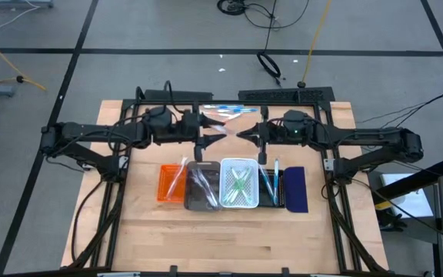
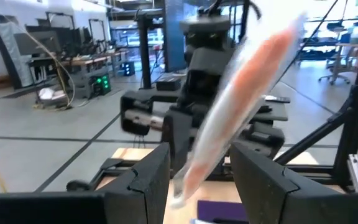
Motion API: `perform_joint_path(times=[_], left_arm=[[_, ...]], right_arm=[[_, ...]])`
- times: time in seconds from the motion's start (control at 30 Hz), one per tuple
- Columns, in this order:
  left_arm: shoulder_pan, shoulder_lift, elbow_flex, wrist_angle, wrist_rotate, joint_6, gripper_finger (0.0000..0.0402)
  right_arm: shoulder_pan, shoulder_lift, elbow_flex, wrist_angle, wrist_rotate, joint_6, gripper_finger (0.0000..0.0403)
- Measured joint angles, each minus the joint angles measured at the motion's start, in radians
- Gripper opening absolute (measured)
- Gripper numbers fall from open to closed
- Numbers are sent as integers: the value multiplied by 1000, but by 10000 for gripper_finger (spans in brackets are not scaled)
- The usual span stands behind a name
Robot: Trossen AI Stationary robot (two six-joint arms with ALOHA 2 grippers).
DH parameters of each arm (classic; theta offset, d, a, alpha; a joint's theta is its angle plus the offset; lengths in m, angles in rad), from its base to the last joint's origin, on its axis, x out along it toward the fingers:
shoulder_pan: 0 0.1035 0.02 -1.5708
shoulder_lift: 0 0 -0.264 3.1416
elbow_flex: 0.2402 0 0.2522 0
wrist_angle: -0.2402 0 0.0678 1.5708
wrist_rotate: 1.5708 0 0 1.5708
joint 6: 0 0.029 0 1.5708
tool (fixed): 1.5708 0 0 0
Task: Pick & Place Toothbrushes
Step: Put the orange toothbrush into the orange bin
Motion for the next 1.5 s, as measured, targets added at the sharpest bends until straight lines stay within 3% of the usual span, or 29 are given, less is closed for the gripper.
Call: perform_joint_path(times=[0.27, 0.47, 0.9, 1.03, 1.17, 1.33, 1.5], left_arm=[[-21, 0, 0, 10, 3, 10, 156], [-32, 0, 0, 10, -4, 50, 33], [-60, -9, 0, -91, -36, 51, 33], [-78, -48, 0, -195, -78, 53, 33], [-107, -114, 0, -417, -110, 41, 33], [-165, -192, 0, -728, -172, -104, 33], [-230, -219, 0, -904, -206, -274, 33]], right_arm=[[11, 20, 1, 11, -2, 2, 0], [14, 23, 0, 2, -3, 15, 0], [13, 23, 0, -32, -6, 28, 25], [12, 23, 0, -75, 0, 28, 53], [4, 23, 0, -137, -1, 32, 77], [-2, 23, 0, -151, 1, 32, 90], [-3, 23, 0, -139, 1, 31, 87]])
